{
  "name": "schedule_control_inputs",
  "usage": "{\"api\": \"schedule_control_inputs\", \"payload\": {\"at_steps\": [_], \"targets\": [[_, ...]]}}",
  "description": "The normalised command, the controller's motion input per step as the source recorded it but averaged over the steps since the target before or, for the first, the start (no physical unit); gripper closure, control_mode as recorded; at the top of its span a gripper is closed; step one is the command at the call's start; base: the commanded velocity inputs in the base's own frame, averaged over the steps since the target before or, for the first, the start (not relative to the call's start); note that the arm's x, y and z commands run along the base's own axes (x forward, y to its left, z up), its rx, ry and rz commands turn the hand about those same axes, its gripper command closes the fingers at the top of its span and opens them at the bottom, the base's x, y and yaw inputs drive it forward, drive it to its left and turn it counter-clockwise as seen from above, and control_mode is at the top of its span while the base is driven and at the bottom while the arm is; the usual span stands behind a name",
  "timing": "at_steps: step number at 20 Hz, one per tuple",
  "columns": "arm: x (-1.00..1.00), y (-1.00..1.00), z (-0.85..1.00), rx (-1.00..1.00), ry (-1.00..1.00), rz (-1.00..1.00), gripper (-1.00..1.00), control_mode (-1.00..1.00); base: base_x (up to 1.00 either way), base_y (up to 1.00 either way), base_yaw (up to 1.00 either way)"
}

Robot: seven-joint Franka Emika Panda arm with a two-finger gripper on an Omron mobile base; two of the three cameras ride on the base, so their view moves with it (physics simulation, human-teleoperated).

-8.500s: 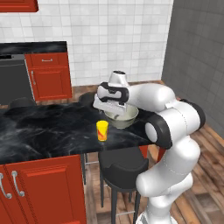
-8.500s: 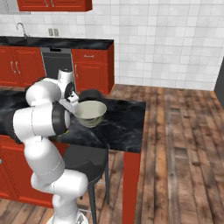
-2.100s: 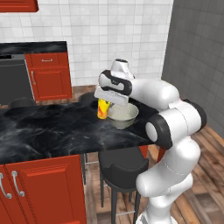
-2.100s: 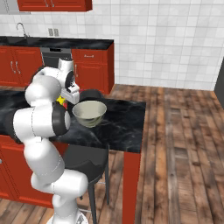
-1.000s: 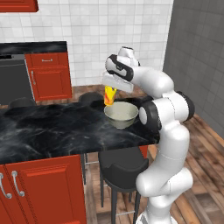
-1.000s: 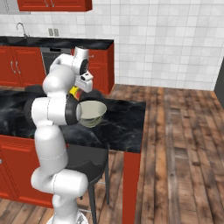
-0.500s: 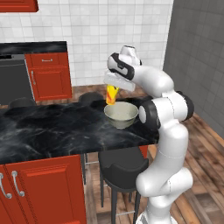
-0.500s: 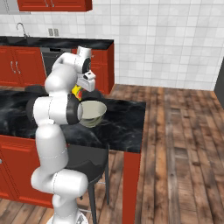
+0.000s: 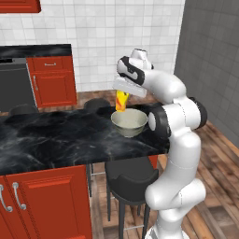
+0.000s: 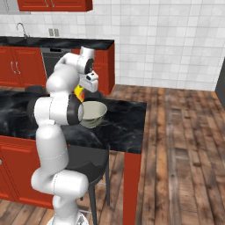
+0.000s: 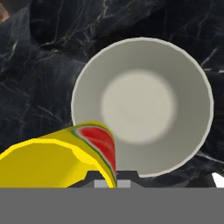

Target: Place the cup inside the bowl on the dining table and move the bowl to any counter.

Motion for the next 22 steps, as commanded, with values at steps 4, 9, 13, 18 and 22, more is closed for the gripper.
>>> {"api": "schedule_control_inputs", "payload": {"at_steps": [4, 9, 13, 18, 22], "targets": [[0.0, -0.15, -0.11, 0.0, 0.0, 0.0, 1.0, -1.0, 0.0, 0.0, 0.0], [0.0, -0.09, -0.2, 0.0, 0.0, 0.0, 1.0, -1.0, 0.0, 0.0, 0.0], [0.0, -0.06, -0.23, 0.0, 0.0, 0.0, 1.0, -1.0, 0.0, 0.0, 0.0], [0.0, -0.01, -0.16, 0.0, 0.0, 0.0, 1.0, -1.0, 0.0, 0.0, 0.0], [0.05, -0.03, -0.12, 0.0, 0.0, 0.0, 1.0, -1.0, 0.0, 0.0, 0.0]]}}
